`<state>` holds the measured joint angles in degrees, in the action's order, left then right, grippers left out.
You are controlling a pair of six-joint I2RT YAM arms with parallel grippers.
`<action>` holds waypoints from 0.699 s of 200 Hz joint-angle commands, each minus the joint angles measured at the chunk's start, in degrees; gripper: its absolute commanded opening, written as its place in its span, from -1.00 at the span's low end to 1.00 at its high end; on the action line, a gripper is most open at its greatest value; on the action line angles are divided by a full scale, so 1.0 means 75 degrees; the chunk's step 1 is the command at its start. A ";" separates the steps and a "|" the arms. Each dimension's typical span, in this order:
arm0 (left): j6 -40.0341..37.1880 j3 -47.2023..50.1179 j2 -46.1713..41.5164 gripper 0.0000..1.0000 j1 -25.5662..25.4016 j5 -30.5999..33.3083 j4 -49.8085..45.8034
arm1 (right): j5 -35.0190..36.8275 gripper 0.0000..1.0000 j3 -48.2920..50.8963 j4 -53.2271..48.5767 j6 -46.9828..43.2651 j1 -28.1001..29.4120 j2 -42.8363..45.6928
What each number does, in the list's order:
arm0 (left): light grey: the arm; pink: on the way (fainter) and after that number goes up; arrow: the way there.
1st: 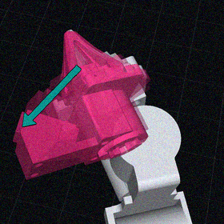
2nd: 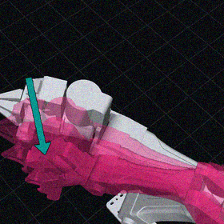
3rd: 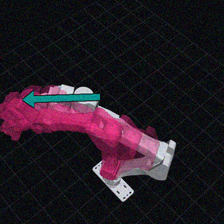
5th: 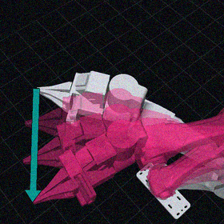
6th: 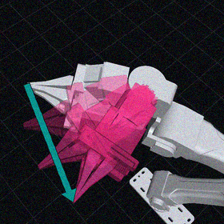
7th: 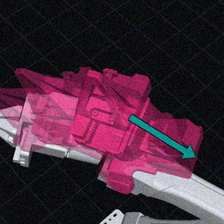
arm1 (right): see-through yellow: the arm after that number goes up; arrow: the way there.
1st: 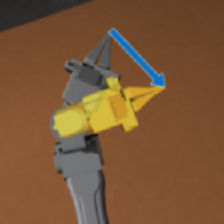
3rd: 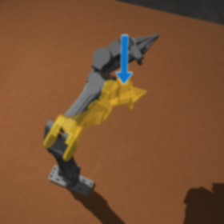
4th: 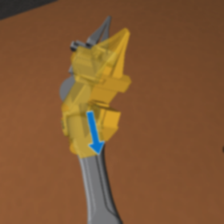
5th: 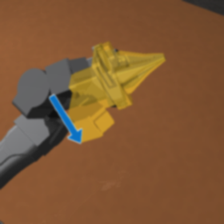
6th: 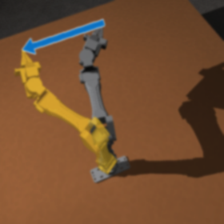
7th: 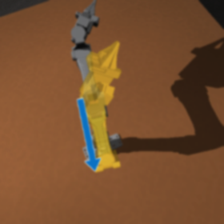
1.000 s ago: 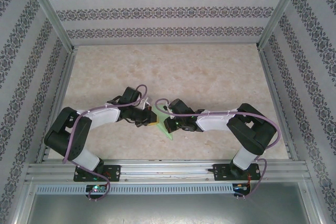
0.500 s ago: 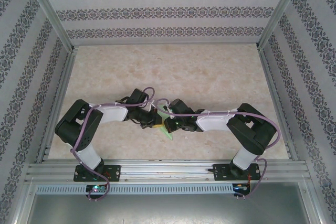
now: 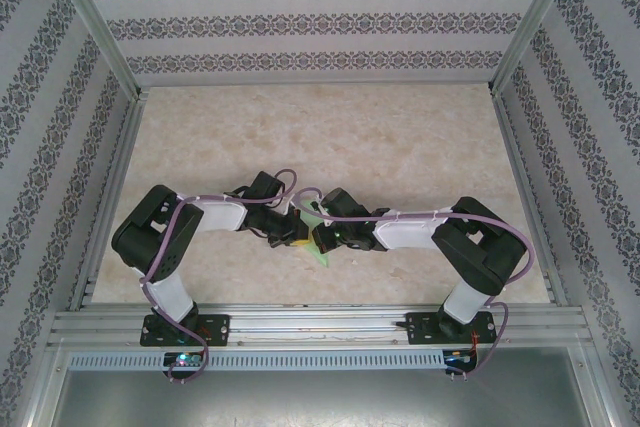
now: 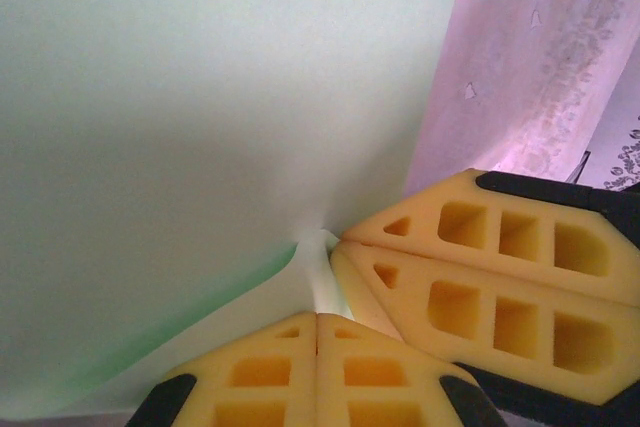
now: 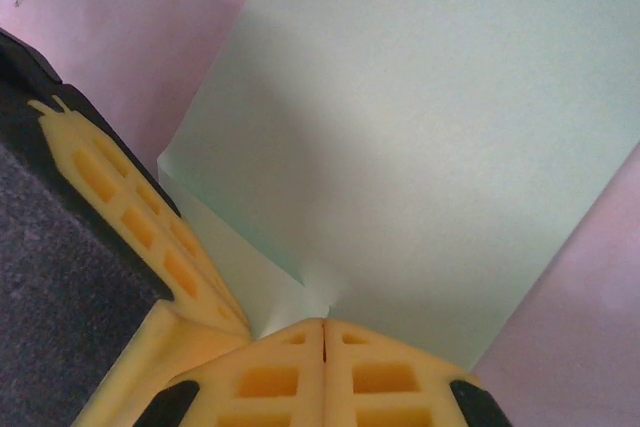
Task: Fold a paper plane with a square sheet of paper (fold left side to right side)
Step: Third fold the triangle at the center of the table.
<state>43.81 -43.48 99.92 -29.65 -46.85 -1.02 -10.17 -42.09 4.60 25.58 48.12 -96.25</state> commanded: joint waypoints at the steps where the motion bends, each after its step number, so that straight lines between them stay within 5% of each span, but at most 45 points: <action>1: -0.0226 0.0032 0.0036 -0.95 -0.0100 0.0209 -0.0204 | -0.0020 -1.00 0.0162 -0.0531 0.0037 -0.0025 -0.0362; 140: -0.0576 -0.0237 0.0689 -1.00 -0.0095 0.0816 -0.0731 | -0.0031 -1.00 0.0115 -0.0567 0.0064 -0.0034 -0.0296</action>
<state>42.15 -44.71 101.65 -29.63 -45.63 -2.44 -10.20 -42.15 4.95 25.58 48.10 -96.44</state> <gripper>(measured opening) 0.044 0.065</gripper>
